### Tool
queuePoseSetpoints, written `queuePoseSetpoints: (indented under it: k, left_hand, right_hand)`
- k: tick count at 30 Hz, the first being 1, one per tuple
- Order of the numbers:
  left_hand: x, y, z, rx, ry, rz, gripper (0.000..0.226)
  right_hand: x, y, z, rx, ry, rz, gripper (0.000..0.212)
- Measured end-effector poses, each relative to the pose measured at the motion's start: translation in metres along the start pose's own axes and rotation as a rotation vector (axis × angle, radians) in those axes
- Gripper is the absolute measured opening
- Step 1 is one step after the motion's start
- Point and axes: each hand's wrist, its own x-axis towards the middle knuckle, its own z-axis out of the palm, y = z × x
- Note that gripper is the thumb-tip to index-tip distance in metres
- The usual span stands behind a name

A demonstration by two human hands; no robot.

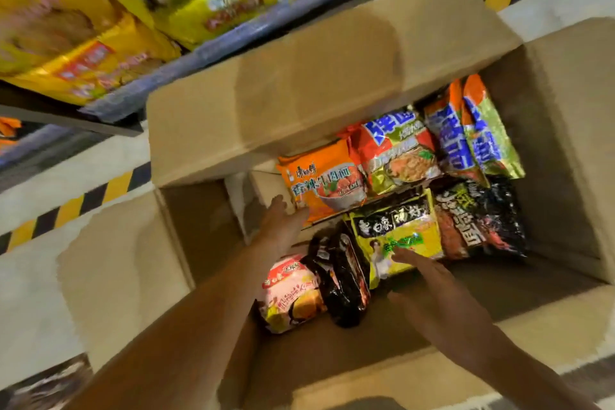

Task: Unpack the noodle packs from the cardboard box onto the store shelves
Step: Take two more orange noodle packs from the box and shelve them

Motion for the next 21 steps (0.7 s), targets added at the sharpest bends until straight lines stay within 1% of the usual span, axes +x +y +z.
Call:
queuePoseSetpoints:
  k: [2,4,7,8,9,11,12,15,17,19,21]
  left_hand:
    - [0.016,-0.005,0.012,-0.035,0.019,-0.022,0.075]
    - [0.027,-0.012,0.019,-0.074,0.072,-0.035,0.072]
    - [0.036,-0.014,0.024,-0.181,0.132,-0.081,0.082]
    - [0.035,-0.014,0.022,-0.213,0.124,-0.092,0.080]
    - [0.034,-0.012,0.023,-0.245,0.100,-0.094,0.071]
    - [0.026,-0.007,0.021,-0.285,0.036,-0.050,0.042]
    - [0.021,-0.004,0.019,-0.289,0.029,-0.024,0.035]
    - [0.002,0.000,0.002,-0.320,0.023,0.028,0.033]
    - [-0.013,-0.004,-0.015,-0.351,-0.026,0.027,0.031]
    - [-0.029,-0.014,-0.035,-0.362,-0.057,0.023,0.027]
    - [-0.044,-0.024,-0.055,-0.395,-0.054,0.012,0.027]
  right_hand:
    - [0.006,0.010,0.010,0.030,-0.003,-0.001,0.059]
    - [0.010,0.015,0.020,0.048,-0.021,-0.008,0.060]
    - [0.012,0.017,0.027,0.050,-0.026,-0.034,0.061]
    - [0.012,0.016,0.028,0.055,-0.020,-0.043,0.061]
    - [0.012,0.016,0.027,0.055,-0.016,-0.047,0.059]
    - [0.011,0.008,0.023,0.056,-0.020,-0.038,0.056]
    - [0.011,0.004,0.020,0.050,-0.022,-0.034,0.055]
    - [0.013,-0.008,0.013,0.028,0.003,-0.028,0.053]
    - [0.017,-0.016,0.009,0.017,0.012,-0.011,0.054]
    - [0.024,-0.030,0.006,0.058,0.005,0.026,0.053]
    - [0.034,-0.044,0.006,0.124,-0.001,0.069,0.050]
